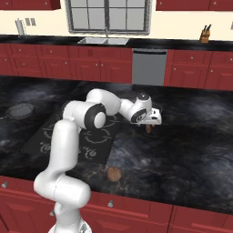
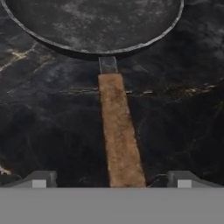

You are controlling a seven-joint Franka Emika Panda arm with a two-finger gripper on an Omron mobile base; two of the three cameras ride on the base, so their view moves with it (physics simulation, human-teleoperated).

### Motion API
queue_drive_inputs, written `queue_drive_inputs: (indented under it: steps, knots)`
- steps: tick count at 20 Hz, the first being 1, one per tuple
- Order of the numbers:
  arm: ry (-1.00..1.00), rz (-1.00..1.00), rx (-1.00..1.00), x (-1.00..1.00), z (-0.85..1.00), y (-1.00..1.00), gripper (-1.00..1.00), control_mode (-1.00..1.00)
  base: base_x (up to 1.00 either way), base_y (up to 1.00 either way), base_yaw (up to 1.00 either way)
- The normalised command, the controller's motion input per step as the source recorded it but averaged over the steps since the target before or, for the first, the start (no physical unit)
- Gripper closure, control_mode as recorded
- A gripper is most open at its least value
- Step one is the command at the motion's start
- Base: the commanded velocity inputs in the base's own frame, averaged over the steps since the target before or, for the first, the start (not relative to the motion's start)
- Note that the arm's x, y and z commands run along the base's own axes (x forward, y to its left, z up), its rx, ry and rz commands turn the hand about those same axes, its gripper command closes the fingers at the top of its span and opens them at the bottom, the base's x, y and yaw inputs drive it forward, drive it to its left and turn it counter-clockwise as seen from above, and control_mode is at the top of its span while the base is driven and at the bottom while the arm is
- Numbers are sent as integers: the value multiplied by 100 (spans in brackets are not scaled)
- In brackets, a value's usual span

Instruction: Place both pans onto different burners. Then place the potato and the chicken drumstick on different pans.

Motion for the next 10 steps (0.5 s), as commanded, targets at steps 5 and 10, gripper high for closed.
queue_drive_inputs:
  steps: [5, 10]
  knots:
    - [0, 0, 0, 35, -30, -11, -100, -100, 0, 0, 0]
    - [0, 0, 0, 23, -27, -3, 100, -100, 0, 0, 0]
